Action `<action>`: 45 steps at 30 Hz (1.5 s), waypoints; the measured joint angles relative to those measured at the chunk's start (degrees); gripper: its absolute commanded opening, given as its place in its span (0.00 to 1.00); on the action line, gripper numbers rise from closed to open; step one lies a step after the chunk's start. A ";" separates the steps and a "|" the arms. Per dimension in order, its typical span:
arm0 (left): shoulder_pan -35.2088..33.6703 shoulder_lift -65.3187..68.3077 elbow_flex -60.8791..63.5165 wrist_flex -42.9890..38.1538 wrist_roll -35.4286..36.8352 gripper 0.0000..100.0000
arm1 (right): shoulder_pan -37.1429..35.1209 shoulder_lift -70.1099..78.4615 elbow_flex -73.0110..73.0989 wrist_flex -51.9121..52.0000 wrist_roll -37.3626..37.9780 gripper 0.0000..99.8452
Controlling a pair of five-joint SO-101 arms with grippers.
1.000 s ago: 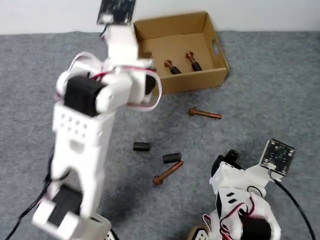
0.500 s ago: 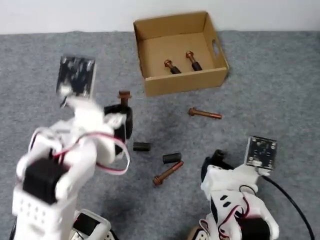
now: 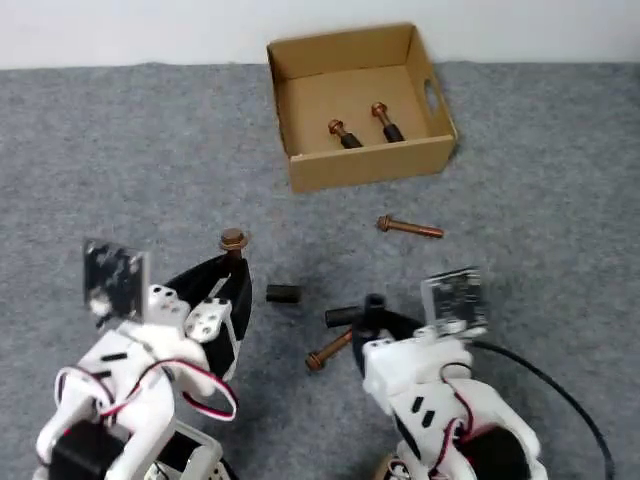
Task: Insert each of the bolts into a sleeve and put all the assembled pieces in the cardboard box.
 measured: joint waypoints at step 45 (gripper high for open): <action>11.34 -19.34 25.76 -21.63 6.95 0.00 | -14.77 0.09 7.47 -17.76 24.88 0.01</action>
